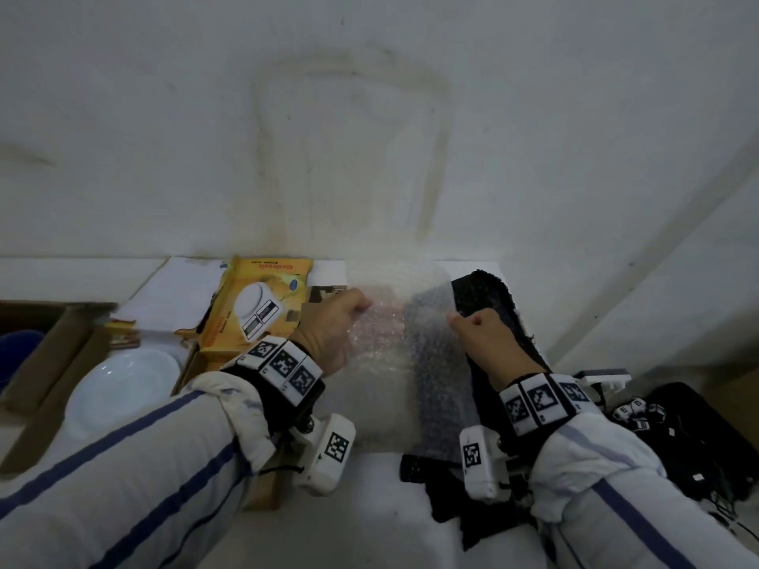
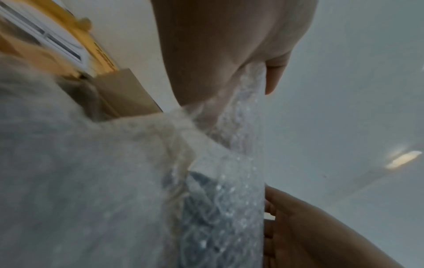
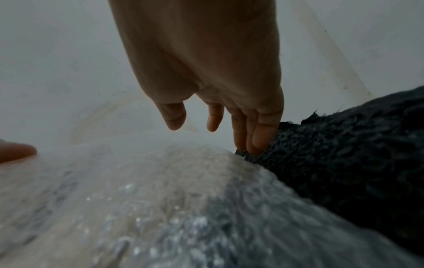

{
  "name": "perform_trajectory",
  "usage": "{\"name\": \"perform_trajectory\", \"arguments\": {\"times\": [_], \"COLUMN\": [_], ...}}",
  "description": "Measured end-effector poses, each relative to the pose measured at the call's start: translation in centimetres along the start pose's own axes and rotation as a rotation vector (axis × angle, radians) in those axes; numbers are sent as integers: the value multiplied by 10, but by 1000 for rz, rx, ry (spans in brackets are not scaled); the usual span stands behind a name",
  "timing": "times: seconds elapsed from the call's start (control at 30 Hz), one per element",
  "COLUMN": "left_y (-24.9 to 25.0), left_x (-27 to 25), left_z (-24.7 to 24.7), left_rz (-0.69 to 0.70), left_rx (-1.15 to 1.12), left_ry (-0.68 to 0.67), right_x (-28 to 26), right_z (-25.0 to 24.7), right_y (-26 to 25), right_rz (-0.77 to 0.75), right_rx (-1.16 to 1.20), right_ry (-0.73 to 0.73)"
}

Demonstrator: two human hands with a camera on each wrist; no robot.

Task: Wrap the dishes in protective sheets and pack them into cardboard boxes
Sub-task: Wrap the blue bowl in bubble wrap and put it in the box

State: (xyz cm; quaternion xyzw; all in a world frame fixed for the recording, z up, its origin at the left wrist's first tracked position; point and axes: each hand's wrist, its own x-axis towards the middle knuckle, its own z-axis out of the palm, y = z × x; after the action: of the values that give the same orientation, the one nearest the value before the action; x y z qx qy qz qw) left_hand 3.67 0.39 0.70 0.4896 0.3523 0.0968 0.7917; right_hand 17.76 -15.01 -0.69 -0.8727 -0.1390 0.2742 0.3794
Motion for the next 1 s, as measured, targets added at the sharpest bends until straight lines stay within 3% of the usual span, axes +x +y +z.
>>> {"name": "perform_trajectory", "arguments": {"times": [0.1,0.23,0.37,0.5,0.67,0.8,1.0], "left_y": [2,12,10,1,-5,-2,-2], "left_x": [-6,-22,-26,-28,-37,-35,-36], "left_z": [-26,-49,-74,-95,-106,-108,-99], "left_rz": [-9,-80,-47,-63,-204,-165,-154], "left_rx": [-87,-149,-78,66,501,550,510], "left_ry": [58,-29,39,116,90,168,175], "right_x": [-4,-16,-20,-27,-32,-39,-39], "right_z": [19,44,58,66,68,61,58], "right_y": [-9,-21,-26,-26,-22,-14,-5], "right_rz": [87,90,109,125,113,183,161], "right_rx": [55,136,204,303,574,807,751], "right_ry": [-119,-241,-290,-335,-294,-453,-785]}}
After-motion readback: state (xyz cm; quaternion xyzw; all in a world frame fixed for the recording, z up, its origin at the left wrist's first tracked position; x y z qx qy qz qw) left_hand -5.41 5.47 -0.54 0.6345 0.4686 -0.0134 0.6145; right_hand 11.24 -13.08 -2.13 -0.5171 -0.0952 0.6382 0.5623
